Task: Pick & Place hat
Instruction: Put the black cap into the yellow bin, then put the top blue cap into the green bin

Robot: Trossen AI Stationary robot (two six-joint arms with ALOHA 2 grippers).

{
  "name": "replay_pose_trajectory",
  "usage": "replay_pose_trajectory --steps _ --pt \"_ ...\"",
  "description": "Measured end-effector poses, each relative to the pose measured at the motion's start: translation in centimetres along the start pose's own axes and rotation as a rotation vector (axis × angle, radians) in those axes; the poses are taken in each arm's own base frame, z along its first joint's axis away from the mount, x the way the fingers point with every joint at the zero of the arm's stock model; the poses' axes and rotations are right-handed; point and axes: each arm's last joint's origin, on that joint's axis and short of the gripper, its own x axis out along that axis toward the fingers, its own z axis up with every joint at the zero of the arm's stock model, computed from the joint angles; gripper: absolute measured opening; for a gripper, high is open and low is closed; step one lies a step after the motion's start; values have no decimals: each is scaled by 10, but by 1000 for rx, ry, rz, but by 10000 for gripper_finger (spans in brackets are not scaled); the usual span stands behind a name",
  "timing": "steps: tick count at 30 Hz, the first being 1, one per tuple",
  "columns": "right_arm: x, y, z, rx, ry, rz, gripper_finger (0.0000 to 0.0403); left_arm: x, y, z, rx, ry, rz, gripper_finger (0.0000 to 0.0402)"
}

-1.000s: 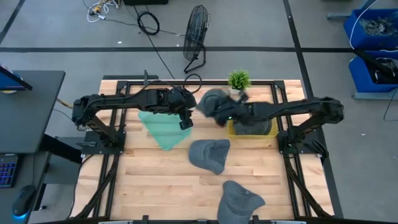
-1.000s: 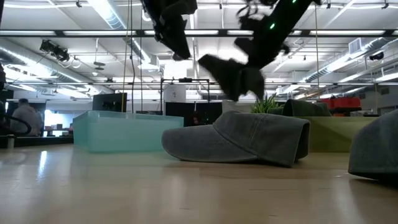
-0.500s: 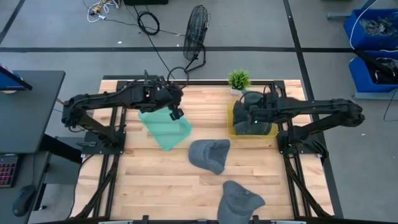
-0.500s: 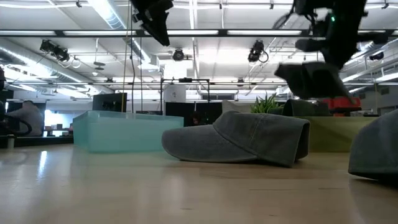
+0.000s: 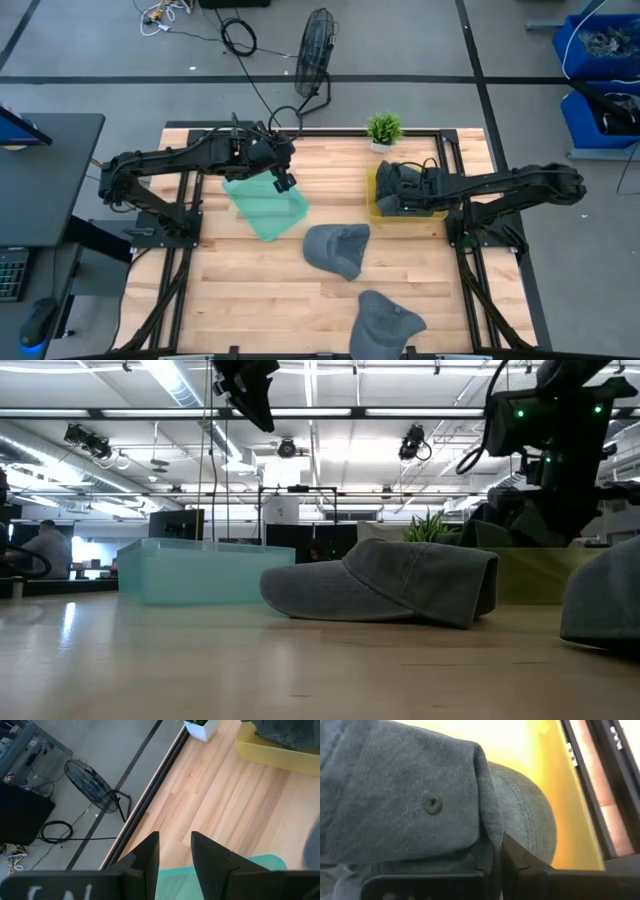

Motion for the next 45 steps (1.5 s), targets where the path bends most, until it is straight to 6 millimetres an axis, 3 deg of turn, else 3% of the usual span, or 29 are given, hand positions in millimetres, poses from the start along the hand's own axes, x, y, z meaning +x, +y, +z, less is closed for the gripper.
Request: replay_pose_trajectory --steps 7,14,21,25,29,33,37,45 --pt "-4 3 3 -90 -19 16 49 0 0 0 0 0 0 115" --pt "-34 19 17 -274 -25 98 96 0 0 0 0 0 0 115" --pt "-72 26 35 -395 -76 139 107 -2 -3 -7 44 57 -36 115" --pt "-97 35 38 -570 -149 249 104 -21 -6 -13 72 56 -109 115" --pt "-120 52 28 -813 -228 480 97 -44 1 -20 40 23 -136 115" --pt "-137 66 6 -1152 -256 797 89 -58 8 -40 -27 -22 -152 115" --pt "-140 74 -18 -1426 -233 1049 84 -51 6 -74 -126 -31 -165 115" --pt "-118 92 -43 -1546 -173 1033 84 -28 0 -129 -298 -37 -175 115"
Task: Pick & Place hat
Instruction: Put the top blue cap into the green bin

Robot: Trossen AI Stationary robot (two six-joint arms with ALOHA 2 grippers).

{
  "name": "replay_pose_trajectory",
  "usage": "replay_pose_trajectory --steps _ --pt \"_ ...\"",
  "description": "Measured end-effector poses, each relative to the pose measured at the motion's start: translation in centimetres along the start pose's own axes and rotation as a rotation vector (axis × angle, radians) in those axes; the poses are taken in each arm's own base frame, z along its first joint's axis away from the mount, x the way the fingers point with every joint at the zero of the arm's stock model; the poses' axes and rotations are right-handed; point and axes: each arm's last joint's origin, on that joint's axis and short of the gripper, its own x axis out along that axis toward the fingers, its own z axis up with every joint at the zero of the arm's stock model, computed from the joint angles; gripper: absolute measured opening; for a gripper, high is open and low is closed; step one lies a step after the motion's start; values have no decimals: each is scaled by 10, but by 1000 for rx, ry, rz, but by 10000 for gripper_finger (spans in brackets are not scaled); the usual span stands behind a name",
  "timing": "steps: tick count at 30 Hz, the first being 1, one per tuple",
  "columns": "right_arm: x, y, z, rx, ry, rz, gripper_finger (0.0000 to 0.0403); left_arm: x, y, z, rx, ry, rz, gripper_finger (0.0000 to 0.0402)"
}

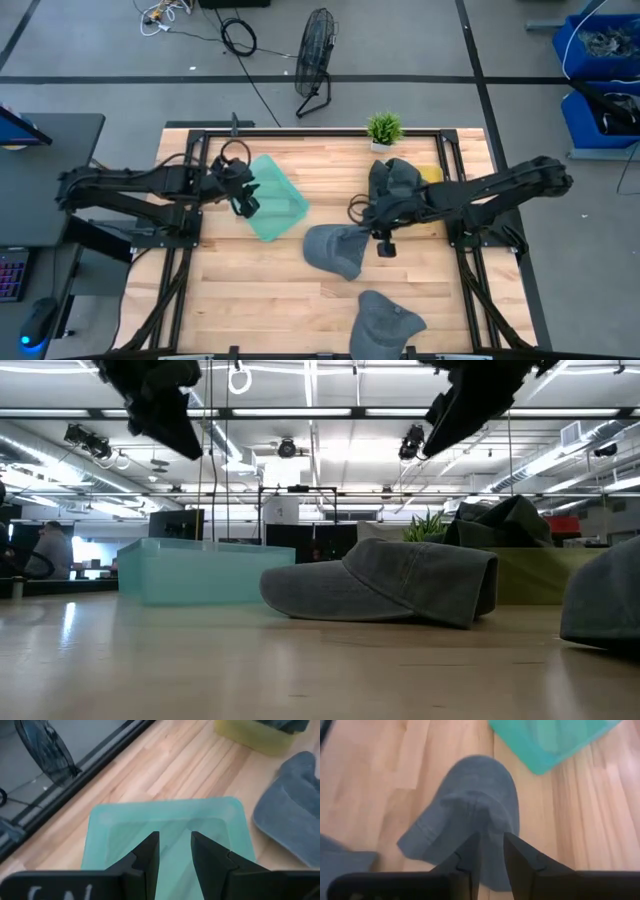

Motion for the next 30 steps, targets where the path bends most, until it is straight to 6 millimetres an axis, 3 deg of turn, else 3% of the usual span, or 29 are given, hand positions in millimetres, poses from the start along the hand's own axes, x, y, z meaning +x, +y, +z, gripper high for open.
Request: replay_pose_trajectory --steps 7,12,23,30 --pt "51 -7 0 -60 69 -28 86 3 3 -9 -39 10 7 115" --pt "84 -19 -4 -41 104 -33 114 3 2 -8 -41 6 4 115" --pt "119 -25 -13 -112 139 74 203 3 2 -8 -40 7 5 115" --pt "144 -27 -18 -67 129 32 191 3 2 -8 -14 7 5 115"
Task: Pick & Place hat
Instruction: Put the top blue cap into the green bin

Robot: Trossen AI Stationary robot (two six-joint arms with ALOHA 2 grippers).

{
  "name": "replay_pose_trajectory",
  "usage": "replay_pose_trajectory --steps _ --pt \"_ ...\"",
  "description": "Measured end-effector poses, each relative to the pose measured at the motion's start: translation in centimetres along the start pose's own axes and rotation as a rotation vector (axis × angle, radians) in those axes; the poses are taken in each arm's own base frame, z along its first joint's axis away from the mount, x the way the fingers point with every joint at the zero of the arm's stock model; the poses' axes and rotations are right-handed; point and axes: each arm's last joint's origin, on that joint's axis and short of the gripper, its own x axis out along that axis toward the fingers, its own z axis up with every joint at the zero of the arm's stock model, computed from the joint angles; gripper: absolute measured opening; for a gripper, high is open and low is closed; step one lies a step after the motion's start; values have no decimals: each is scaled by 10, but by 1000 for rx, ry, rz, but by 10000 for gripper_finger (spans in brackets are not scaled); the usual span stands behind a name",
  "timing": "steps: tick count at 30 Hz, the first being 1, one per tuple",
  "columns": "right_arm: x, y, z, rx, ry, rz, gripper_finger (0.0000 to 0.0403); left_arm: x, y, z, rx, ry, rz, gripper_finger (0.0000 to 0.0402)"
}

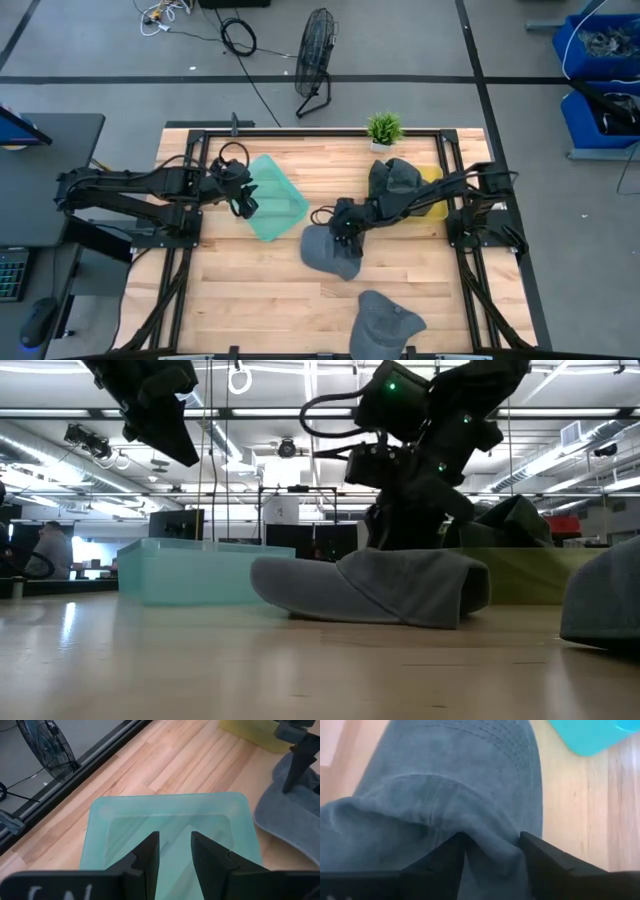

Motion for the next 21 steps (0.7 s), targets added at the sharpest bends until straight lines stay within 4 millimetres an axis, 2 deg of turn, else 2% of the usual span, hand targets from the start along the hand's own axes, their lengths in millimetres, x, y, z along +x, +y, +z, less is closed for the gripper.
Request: replay_pose_trajectory --steps 5,10,12,17,21 --pt "1 -1 0 87 8 -21 124 0 0 0 1 0 0 115" --pt "-20 -3 15 194 20 -21 21 0 0 0 2 2 1 115" --pt "-40 -4 28 227 23 -30 12 0 0 0 2 1 1 115" --pt "-95 -10 62 309 6 -168 27 0 0 0 1 -1 -1 115" --pt "-118 -19 84 292 -90 -375 10 0 -1 2 1 -23 1 115"
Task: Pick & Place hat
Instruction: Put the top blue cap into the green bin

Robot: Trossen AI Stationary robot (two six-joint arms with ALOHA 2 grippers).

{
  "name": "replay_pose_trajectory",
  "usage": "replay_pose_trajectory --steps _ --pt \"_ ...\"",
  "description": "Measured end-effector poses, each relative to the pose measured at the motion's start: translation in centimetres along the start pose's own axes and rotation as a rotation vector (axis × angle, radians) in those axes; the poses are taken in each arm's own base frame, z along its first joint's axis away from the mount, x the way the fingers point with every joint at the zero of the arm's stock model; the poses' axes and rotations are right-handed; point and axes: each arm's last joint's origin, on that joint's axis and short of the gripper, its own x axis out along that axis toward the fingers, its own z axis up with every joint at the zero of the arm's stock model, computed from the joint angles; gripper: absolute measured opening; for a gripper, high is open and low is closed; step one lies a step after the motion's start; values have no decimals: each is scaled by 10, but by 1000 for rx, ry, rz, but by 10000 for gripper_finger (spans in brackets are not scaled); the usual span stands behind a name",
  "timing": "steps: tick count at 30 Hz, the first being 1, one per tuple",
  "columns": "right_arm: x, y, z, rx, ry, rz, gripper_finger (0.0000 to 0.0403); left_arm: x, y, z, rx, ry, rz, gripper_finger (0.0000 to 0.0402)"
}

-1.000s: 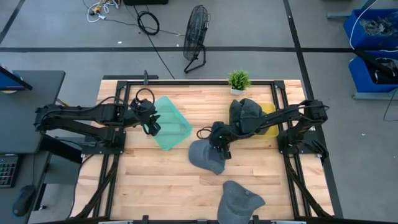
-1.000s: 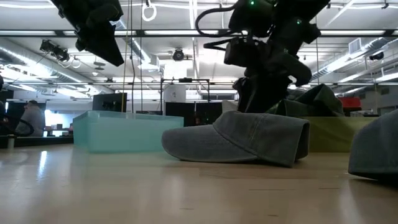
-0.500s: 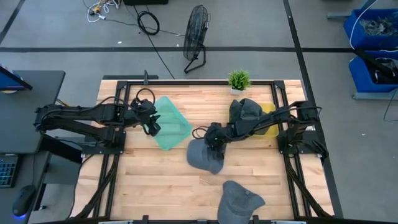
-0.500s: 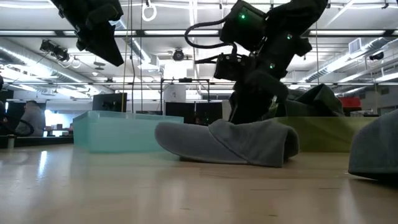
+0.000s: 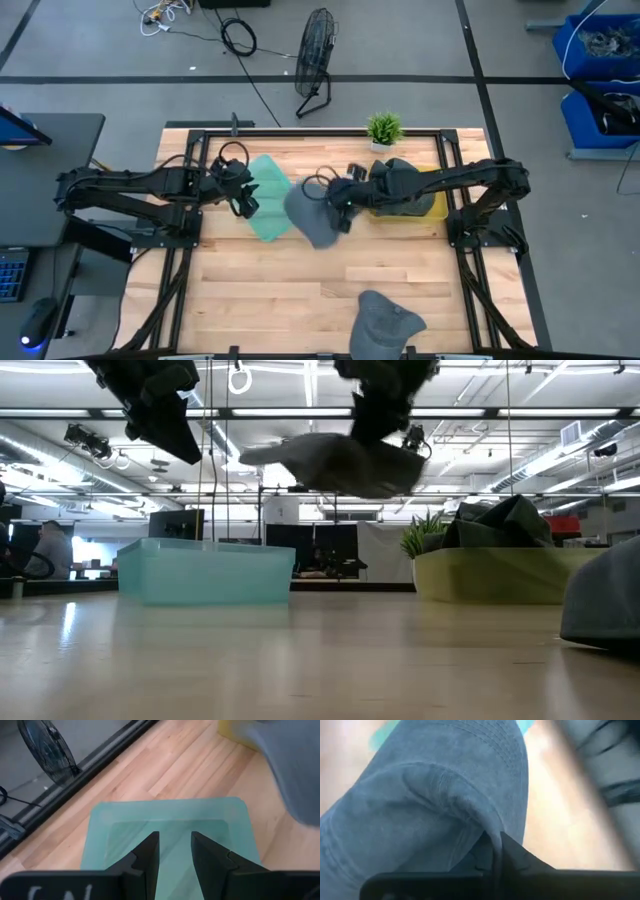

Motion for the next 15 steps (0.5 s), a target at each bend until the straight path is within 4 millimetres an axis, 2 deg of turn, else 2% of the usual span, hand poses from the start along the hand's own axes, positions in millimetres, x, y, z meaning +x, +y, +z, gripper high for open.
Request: replay_pose_trajectory --steps 2,6,11,15 --pt "2 -5 10 8 -87 -89 7 -3 0 5 15 -23 10 115" --pt "24 -16 20 53 -155 -141 9 -17 4 20 41 -117 69 115" --pt "75 -27 29 144 -245 -172 9 -31 9 35 93 -204 150 115" --pt "111 -33 42 205 -349 -89 9 -34 9 39 108 -226 147 115"
